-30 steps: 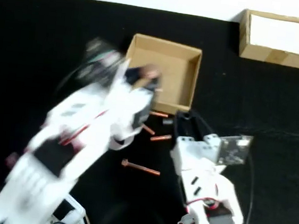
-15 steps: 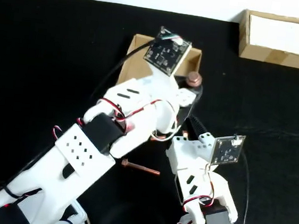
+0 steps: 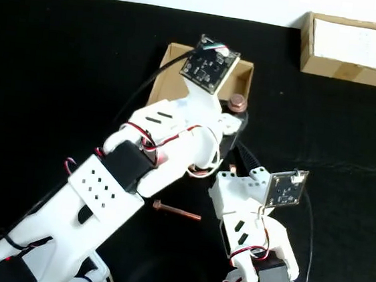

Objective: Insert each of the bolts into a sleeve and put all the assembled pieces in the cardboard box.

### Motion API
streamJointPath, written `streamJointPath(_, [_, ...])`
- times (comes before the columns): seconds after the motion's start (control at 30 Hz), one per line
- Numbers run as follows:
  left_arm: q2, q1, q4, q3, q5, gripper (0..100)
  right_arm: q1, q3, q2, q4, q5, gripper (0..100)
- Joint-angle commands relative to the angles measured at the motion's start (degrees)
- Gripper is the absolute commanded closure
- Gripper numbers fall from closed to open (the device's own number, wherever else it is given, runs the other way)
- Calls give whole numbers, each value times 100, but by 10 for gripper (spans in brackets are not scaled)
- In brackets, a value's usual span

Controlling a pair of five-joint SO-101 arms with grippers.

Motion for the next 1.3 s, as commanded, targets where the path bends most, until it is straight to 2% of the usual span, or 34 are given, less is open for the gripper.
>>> streamJointPath(0.0, [-57,-48,149,-338,18,992,-4,-22,-48,-127,9,991])
streamJointPath(0.27, [-251,-40,651,-330,18,992,-13,-22,-40,-127,9,991])
streamJointPath(0.6, [-251,-31,756,-259,18,991,-22,-75,-40,-127,26,991])
streamJointPath(0.77, [347,198,1020,-321,-369,991,-22,-57,-40,-127,659,991])
streamJointPath(1.1, [690,207,1081,-303,-378,989,-4,-75,-48,-127,721,991])
streamJointPath(1.17, [673,84,1389,-391,-378,950,-4,-75,-48,-127,721,991])
streamJointPath(1.27, [462,-22,2198,-602,-237,811,-4,-75,-48,-119,703,991])
